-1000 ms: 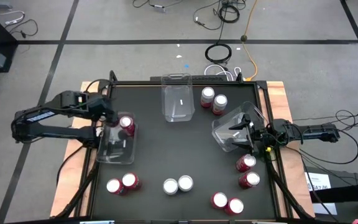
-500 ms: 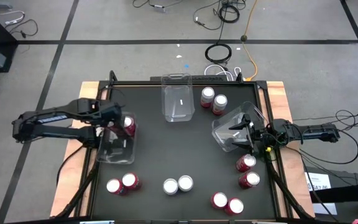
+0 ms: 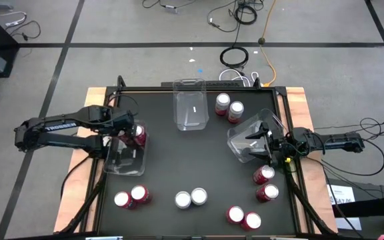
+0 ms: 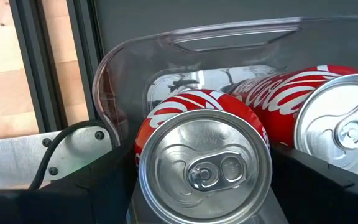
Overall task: Sort soda cans
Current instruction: Put the top right red soda can into the left transparent bin
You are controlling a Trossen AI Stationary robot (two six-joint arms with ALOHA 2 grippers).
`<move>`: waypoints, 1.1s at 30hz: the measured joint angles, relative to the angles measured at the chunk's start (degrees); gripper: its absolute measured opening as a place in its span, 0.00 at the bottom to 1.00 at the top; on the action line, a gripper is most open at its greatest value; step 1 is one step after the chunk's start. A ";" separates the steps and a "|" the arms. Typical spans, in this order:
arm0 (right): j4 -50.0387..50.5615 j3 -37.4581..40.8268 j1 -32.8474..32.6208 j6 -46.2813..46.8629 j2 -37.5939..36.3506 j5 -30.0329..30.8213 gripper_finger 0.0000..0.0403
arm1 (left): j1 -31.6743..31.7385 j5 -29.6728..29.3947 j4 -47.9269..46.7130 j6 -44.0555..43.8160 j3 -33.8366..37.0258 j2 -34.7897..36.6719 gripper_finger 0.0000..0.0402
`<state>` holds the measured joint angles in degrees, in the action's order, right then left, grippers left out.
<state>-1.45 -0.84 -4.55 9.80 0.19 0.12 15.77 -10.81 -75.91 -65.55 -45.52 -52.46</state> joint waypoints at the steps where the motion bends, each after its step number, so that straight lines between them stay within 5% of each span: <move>1: 0.01 0.00 0.00 -0.01 0.00 0.00 0.83 | 0.00 0.00 0.00 0.00 0.00 -0.01 0.81; 33: 0.01 0.00 0.00 -0.01 0.00 0.00 0.83 | 0.00 -4.73 4.14 0.29 -0.07 -3.78 0.81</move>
<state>-1.44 -0.84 -4.55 9.79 0.19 0.12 15.77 -15.54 -71.77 -65.25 -45.58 -56.24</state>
